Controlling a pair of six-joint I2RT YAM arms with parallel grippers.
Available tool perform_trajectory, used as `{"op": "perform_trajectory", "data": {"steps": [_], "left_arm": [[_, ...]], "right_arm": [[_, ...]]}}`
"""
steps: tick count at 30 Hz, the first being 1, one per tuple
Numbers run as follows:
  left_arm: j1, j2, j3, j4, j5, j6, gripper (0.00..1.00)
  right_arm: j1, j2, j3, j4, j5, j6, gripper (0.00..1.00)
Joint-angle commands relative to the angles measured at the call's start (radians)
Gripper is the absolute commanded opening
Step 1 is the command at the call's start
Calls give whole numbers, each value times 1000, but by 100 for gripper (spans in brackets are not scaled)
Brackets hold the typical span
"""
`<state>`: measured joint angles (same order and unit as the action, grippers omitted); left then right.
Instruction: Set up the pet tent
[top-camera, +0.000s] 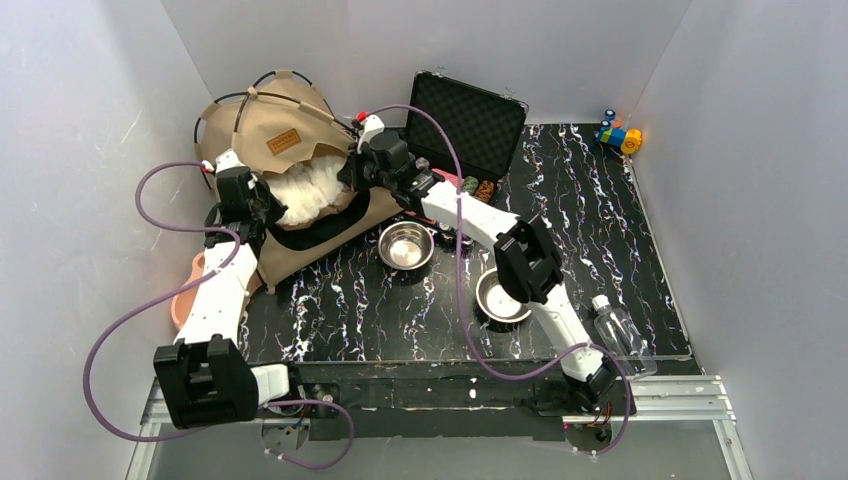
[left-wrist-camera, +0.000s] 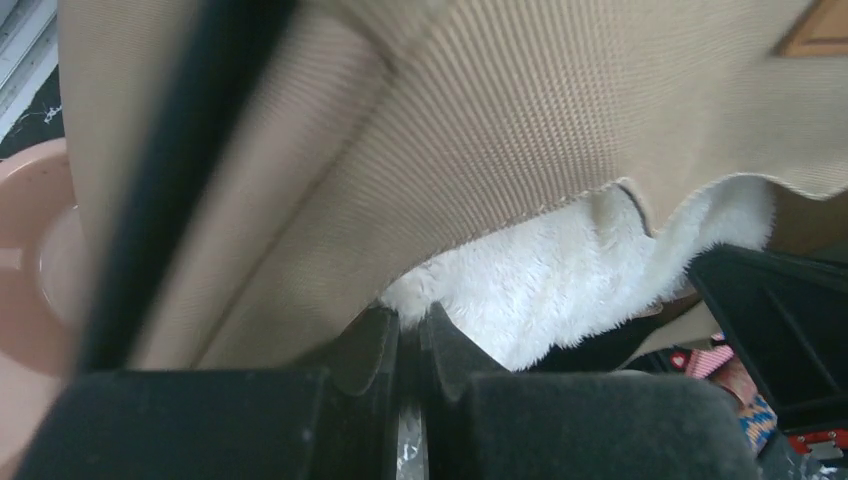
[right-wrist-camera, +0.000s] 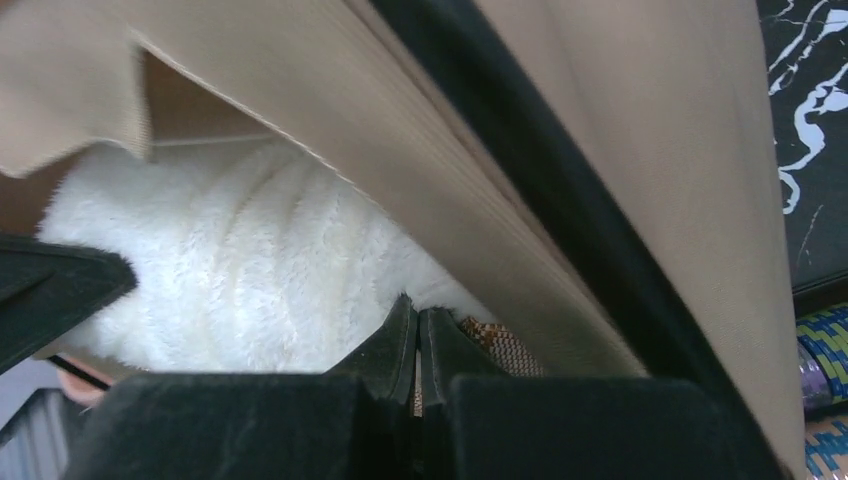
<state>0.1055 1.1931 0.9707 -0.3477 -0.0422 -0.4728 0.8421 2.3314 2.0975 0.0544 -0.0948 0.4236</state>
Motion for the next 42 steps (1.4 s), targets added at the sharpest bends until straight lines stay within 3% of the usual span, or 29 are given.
{"op": "perform_trajectory", "data": {"steps": [1, 5, 6, 9, 10, 12, 14, 17, 21, 25, 30, 37, 42], "left_arm": [[-1, 60, 15, 100, -25, 47, 0], [-2, 114, 54, 21, -55, 49, 0], [-2, 118, 65, -4, -59, 49, 5], [-2, 96, 93, -60, -53, 56, 38], [-1, 80, 101, -77, -47, 56, 51], [-1, 46, 117, -122, -40, 57, 79], [-1, 4, 132, -177, -35, 54, 96], [-3, -53, 152, -277, -26, 62, 98], [-1, -116, 159, -426, -68, 94, 98], [0, -194, 124, -508, -105, 96, 98], [38, -275, 22, -469, -113, 63, 98], [161, -260, -53, -375, -21, 10, 98], [166, -212, -71, -324, -55, 29, 98]], "right_arm": [[42, 54, 66, 25, 138, -38, 1], [46, 71, 57, 2, 210, -32, 1], [46, 68, 51, -6, 213, -33, 1], [46, 23, -13, -4, 205, -42, 1], [46, -1, -40, 5, 197, -44, 6], [46, -51, -84, 10, 157, -54, 19], [46, -91, -110, -10, 110, -65, 38], [46, -139, -116, -51, 22, -76, 55], [46, -202, -133, -117, -58, -87, 64], [46, -267, -179, -134, -113, -92, 66], [49, -394, -343, -92, -165, -74, 66], [74, -530, -564, -65, -178, -30, 66], [84, -558, -663, -64, -121, -4, 66]]}}
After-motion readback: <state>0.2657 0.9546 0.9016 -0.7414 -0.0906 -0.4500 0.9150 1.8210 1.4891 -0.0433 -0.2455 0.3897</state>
